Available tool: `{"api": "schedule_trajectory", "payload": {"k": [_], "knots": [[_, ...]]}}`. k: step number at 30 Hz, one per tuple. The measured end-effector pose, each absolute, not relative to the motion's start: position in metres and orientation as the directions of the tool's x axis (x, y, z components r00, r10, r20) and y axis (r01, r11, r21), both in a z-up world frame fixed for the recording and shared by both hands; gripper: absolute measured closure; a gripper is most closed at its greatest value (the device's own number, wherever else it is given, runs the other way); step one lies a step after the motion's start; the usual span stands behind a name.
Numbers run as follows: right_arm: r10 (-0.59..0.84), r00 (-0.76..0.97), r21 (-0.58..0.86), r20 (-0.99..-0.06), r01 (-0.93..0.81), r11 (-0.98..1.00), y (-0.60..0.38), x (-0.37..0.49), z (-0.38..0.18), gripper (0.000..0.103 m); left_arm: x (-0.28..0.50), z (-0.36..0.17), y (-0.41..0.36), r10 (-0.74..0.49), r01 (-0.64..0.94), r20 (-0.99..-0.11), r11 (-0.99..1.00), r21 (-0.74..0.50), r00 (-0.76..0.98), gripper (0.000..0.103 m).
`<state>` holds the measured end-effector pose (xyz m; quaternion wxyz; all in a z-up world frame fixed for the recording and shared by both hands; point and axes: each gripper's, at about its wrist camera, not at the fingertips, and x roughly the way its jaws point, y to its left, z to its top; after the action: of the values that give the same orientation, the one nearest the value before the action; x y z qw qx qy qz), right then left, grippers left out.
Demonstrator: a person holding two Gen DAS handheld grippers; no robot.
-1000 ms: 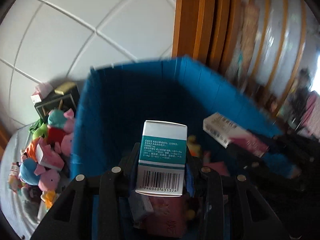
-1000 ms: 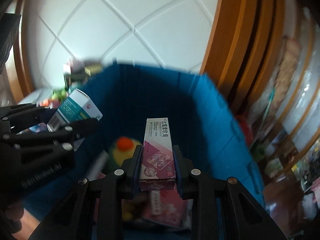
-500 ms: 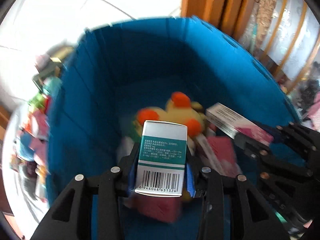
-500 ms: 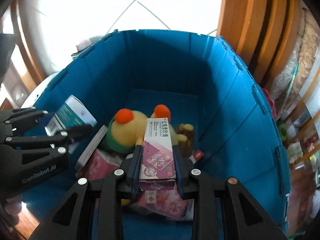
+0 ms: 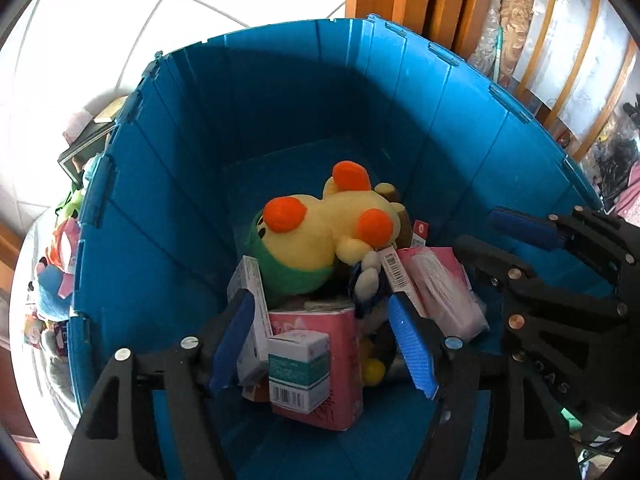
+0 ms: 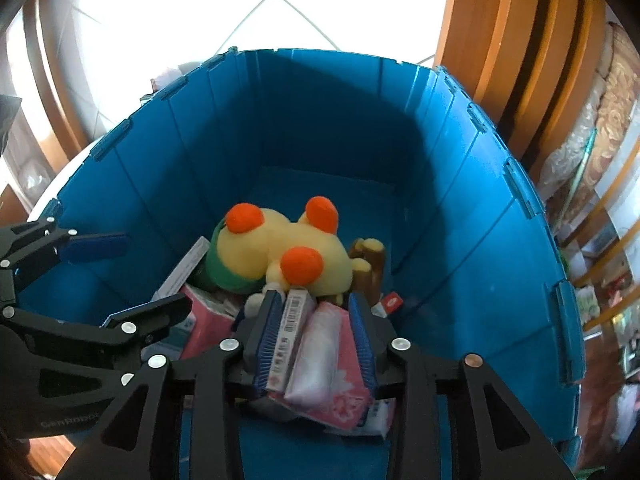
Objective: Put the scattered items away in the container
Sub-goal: 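Open both tools to drop the boxes and lift out of crate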
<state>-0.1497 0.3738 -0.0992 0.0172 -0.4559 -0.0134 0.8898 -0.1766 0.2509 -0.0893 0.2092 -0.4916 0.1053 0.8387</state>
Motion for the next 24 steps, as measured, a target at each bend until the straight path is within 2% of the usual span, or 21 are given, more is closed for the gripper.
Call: {"api": "schedule_trajectory", "payload": {"k": [9,14,17,24], "knots": [[0.036,-0.598,-0.019,-0.801,-0.035,-0.999,0.379,-0.136,-0.094,0.058,-0.170,-0.088,0.251,0.252,-0.458,-0.854,-0.889,-0.018,-0.455,0.034],[0.035,-0.620,-0.001,-0.784,-0.054,-0.999,0.384,-0.124,-0.089,0.039,-0.158,-0.088,0.242,0.265,-0.447,-0.843,-0.894,-0.033,-0.468,0.031],[0.040,-0.639,0.004,-0.768,-0.069,-0.998,0.384,-0.116,-0.083,0.038,-0.148,-0.080,0.230,0.276,-0.433,-0.821,-0.901,-0.039,-0.500,0.031],[0.007,-0.719,0.075,-0.695,-0.082,-0.994,0.366,-0.092,-0.057,0.037,-0.117,-0.044,0.178,0.278,-0.364,-0.705,-0.931,-0.029,-0.653,0.030]]}}
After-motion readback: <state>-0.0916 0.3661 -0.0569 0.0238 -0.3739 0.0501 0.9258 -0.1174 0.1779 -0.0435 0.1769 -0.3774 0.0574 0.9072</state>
